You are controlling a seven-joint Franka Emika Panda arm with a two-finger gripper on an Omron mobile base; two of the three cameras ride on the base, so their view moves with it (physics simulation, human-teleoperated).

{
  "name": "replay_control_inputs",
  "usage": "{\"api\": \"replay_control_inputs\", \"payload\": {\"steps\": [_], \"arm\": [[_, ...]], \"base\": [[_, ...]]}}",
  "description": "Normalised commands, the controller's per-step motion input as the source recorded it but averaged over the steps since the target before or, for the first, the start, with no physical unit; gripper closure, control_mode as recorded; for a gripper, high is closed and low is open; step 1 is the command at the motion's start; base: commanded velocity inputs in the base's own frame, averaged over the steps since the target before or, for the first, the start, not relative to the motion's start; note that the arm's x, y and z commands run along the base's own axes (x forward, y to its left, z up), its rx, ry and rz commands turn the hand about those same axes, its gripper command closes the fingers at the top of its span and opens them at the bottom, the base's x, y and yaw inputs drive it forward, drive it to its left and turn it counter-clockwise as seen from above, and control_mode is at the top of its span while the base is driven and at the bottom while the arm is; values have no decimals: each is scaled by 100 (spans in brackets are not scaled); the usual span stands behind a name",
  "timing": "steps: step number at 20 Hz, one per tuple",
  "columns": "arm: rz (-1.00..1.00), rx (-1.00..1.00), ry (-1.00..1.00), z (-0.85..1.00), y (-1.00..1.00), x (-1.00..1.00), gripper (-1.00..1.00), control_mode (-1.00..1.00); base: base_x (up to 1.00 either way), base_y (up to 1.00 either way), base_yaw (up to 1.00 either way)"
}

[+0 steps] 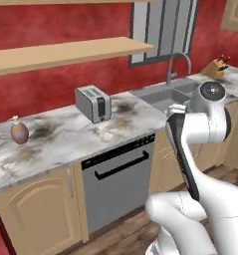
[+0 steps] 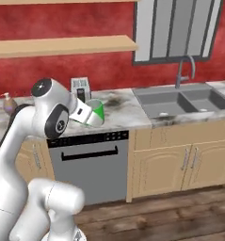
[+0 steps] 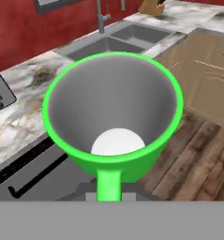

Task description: Move the mug from next to the sink to the open cabinet. Then, move the bowl with the lime to the fridge to clear the area for faucet cleaning.

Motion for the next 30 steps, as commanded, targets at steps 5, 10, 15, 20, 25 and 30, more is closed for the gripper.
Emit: {"api": "replay_control_inputs", "payload": {"steps": [5,10,15,20,25,30], "arm": [[0,0,0,0,0,0,100,100],[0,0,0,0,0,0,100,100],[0,0,0,0,0,0,100,100],[0,0,0,0,0,0,100,100],[0,0,0,0,0,0,100,100],[0,0,0,0,0,0,100,100]], "base": [[-5,-22,-92],[6,-21,-91],[86,-12,-56],[100,1,-25],[100,14,-22],[100,41,-30]]}}
